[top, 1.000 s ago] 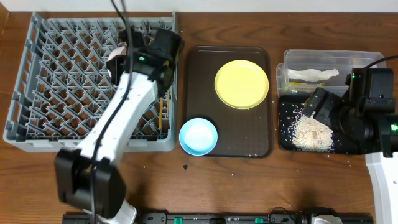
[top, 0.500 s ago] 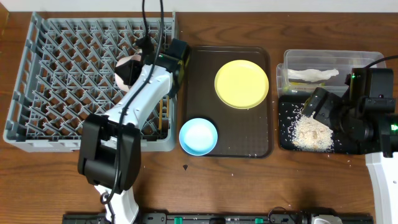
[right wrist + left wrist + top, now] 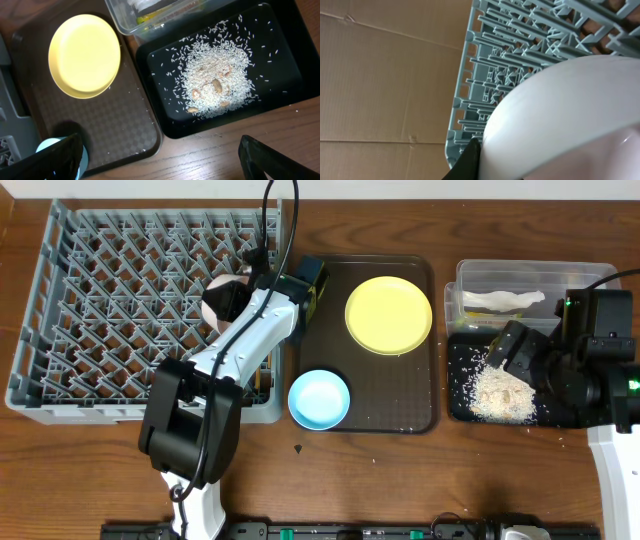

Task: Sort waste into correct bins and load items into the dishwasher

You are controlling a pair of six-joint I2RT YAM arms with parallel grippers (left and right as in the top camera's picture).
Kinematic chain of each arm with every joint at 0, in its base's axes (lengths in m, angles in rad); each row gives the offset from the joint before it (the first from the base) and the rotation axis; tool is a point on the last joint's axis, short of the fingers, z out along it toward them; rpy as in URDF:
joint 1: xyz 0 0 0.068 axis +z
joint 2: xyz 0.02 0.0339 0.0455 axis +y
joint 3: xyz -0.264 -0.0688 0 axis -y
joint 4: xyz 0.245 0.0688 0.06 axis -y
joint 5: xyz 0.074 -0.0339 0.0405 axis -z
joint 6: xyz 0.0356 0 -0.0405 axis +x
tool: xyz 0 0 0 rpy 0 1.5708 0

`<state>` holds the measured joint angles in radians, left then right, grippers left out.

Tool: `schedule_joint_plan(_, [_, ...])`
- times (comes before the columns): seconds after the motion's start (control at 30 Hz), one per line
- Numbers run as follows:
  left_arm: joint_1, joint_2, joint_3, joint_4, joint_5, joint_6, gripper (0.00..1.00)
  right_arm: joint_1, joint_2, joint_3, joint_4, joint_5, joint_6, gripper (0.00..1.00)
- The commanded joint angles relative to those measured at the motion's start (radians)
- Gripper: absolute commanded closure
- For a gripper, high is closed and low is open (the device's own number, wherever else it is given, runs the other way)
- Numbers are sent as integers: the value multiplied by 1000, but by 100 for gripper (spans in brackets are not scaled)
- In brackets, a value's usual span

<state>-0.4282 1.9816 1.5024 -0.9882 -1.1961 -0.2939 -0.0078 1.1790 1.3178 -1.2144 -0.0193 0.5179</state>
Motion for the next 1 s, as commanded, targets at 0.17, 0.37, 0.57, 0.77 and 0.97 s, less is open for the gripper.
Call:
schedule_joint_plan(0.17, [5, -3, -6, -2, -47, -47, 92, -11, -1, 11, -2, -1, -11, 3])
schedule_joint_plan(0.37, [64, -3, -6, 44, -42, -71, 93, -11, -1, 11, -9, -8, -11, 3])
schedule_joint_plan(0.57, [61, -3, 9, 54, -8, -71, 93, -11, -1, 11, -7, -8, -11, 3])
schedule_joint_plan(0.77, [43, -3, 9, 82, 38, -71, 92, -11, -1, 11, -8, -8, -11, 3])
schedule_joint_plan(0.97, [42, -3, 9, 75, 167, -72, 92, -11, -1, 11, -8, -8, -11, 3])
